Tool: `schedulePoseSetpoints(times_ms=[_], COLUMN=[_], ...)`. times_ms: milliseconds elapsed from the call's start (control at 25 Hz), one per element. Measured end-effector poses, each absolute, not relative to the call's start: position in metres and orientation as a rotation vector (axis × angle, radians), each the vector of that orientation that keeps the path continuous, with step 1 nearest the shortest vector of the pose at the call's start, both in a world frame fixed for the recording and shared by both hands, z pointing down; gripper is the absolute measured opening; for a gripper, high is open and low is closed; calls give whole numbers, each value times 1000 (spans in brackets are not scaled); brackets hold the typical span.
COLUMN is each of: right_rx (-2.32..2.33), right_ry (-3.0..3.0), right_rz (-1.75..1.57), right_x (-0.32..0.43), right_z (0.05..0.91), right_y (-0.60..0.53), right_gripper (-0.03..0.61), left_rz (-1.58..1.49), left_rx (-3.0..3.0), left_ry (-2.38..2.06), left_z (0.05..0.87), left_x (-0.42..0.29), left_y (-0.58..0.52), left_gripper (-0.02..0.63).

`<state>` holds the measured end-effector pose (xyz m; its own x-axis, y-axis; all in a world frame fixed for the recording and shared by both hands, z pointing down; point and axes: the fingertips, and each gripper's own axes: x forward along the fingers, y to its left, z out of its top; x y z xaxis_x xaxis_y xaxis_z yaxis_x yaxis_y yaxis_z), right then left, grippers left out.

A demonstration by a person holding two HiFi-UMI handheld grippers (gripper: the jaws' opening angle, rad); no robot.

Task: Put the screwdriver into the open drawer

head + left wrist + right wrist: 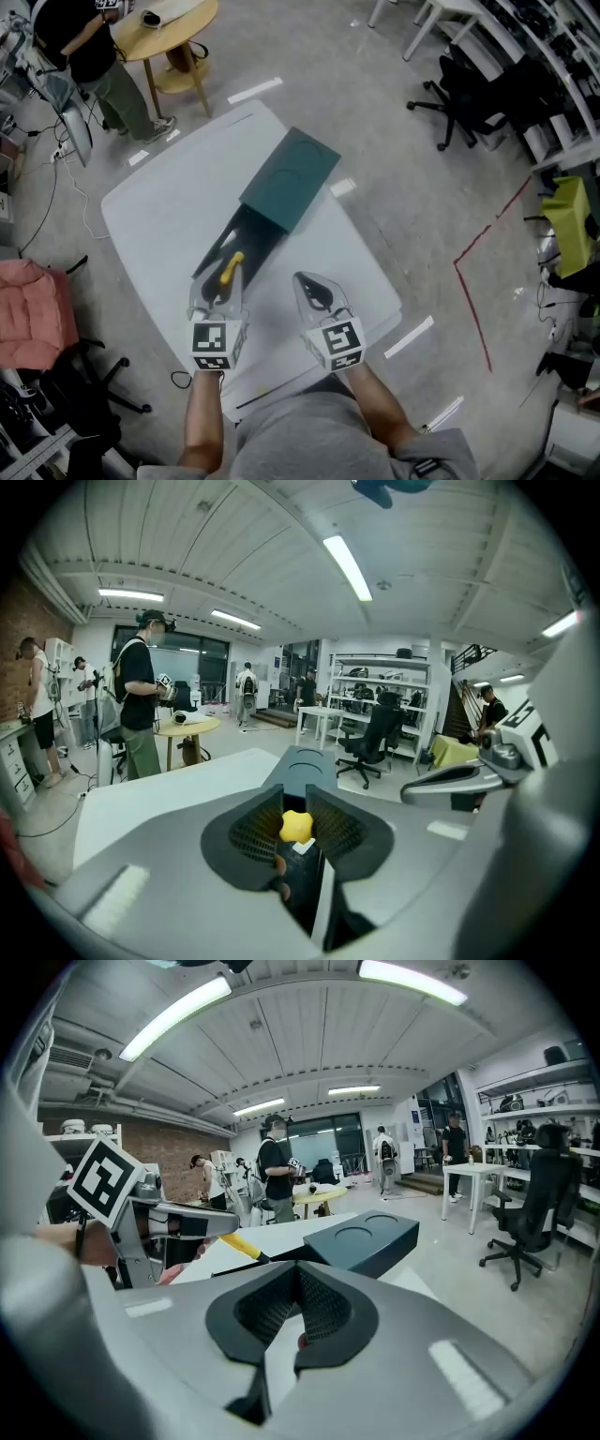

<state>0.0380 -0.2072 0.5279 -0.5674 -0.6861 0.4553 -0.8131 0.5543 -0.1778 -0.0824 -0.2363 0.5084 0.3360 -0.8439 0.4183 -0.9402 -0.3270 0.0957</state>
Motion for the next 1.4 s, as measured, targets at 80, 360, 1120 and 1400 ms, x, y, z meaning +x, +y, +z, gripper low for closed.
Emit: schedulePoseSetpoints(times_ms=[80, 360, 1120, 1400], right_rx=[1224, 1206, 1179, 1180], right_ry=[-2451, -2421, -2381, -2359], right_rz=[547, 588, 618, 628], right_x=[39, 45, 41, 46], right_z=[535, 555, 577, 586], right_y=[-212, -224, -242, -246], right_gripper=[3, 3, 3, 3], left_rz=[424, 427, 518, 566], left_rx=[2281, 2270, 2227, 2191], left_ry=[-1582, -1559, -1513, -1483], left_z=[515, 534, 583, 602], left_x=[-80, -74, -74, -79], left_y=[-244, -265, -280, -282], left_gripper=[81, 81, 81, 81])
